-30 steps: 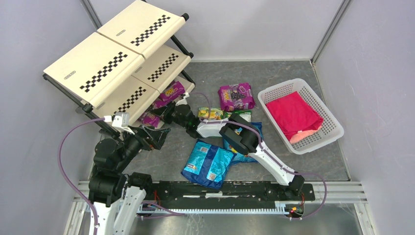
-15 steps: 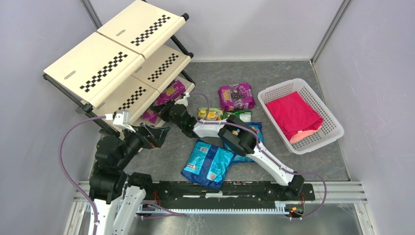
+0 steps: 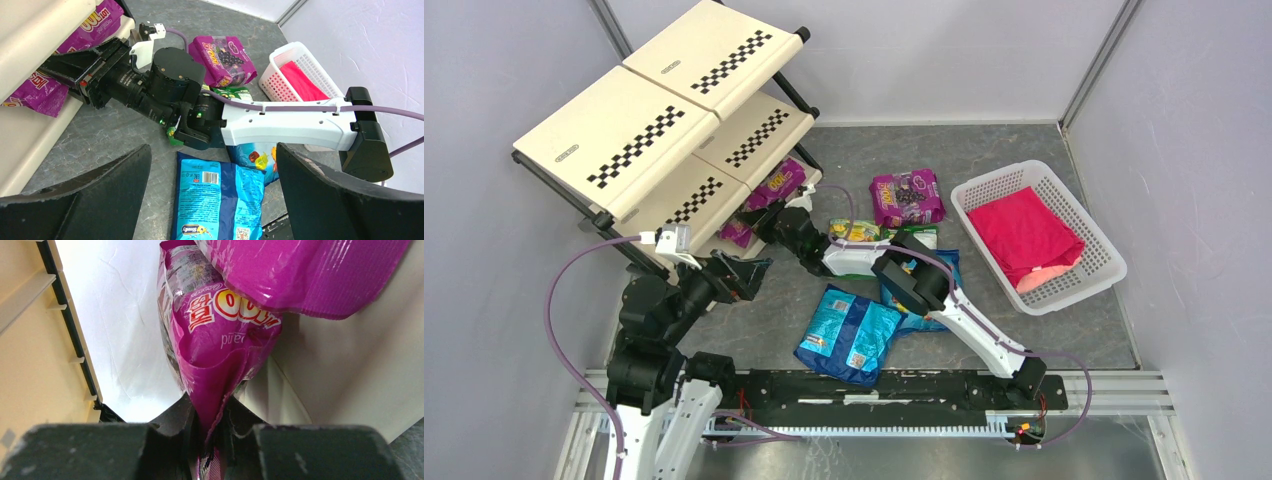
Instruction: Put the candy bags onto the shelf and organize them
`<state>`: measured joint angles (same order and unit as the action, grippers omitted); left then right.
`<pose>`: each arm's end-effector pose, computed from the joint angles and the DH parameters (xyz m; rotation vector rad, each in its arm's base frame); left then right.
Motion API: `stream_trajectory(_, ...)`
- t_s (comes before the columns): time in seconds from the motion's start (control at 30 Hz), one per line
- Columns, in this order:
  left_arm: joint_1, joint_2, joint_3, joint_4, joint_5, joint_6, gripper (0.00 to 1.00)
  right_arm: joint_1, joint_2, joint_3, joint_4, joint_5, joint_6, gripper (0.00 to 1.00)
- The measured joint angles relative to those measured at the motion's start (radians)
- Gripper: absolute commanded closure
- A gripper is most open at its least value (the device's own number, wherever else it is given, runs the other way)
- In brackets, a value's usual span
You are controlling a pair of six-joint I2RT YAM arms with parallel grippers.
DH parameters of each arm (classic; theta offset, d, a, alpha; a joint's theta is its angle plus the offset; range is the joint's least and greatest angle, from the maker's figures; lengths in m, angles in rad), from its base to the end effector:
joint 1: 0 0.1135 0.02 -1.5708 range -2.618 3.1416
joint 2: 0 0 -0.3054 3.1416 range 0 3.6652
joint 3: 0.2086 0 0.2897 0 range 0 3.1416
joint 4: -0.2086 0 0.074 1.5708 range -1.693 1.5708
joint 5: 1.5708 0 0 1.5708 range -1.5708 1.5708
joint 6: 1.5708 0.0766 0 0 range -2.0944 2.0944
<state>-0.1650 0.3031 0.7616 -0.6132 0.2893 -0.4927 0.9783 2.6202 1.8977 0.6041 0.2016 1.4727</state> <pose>0.0968 -0.0383 0.3612 -0.0706 1.7739 -0.7300 0.3953 0.5598 0.1056 0.6570 1.8765 1.5870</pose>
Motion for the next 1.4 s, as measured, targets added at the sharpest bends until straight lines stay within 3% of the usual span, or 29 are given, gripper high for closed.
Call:
stream_trajectory(0.37, 0.000, 0.000, 0.000, 0.000, 0.000, 0.000, 0.00, 0.025, 0.000, 0.014, -0.021, 0.033, -0.069, 0.76)
stream_trajectory(0.47, 0.000, 0.000, 0.000, 0.000, 0.000, 0.000, 0.00, 0.026, 0.000, 0.037, -0.042, 0.043, -0.084, 0.66)
stream_trajectory(0.63, 0.000, 0.006, 0.000, 0.000, 0.000, 0.000, 0.00, 0.018, 0.001, 0.039, -0.055, 0.023, -0.110, 0.41)
stream_trajectory(0.8, 0.000, 0.006, 0.000, 0.000, 0.000, 0.000, 0.00, 0.014, -0.065, -0.087, -0.052, -0.009, -0.145, 0.32)
stream_trajectory(0.93, 0.000, 0.006, 0.000, 0.000, 0.000, 0.000, 0.00, 0.010, -0.161, -0.222, -0.053, -0.031, -0.172, 0.36)
stream_trajectory(1.2, 0.000, 0.006, 0.000, 0.000, 0.000, 0.000, 0.00, 0.010, -0.175, -0.265, -0.013, -0.084, -0.187, 0.80)
stream_trajectory(1.4, 0.002, 0.006, 0.000, 0.000, -0.001, 0.000, 0.00, 0.008, -0.119, -0.187, 0.016, -0.100, -0.193, 0.90)
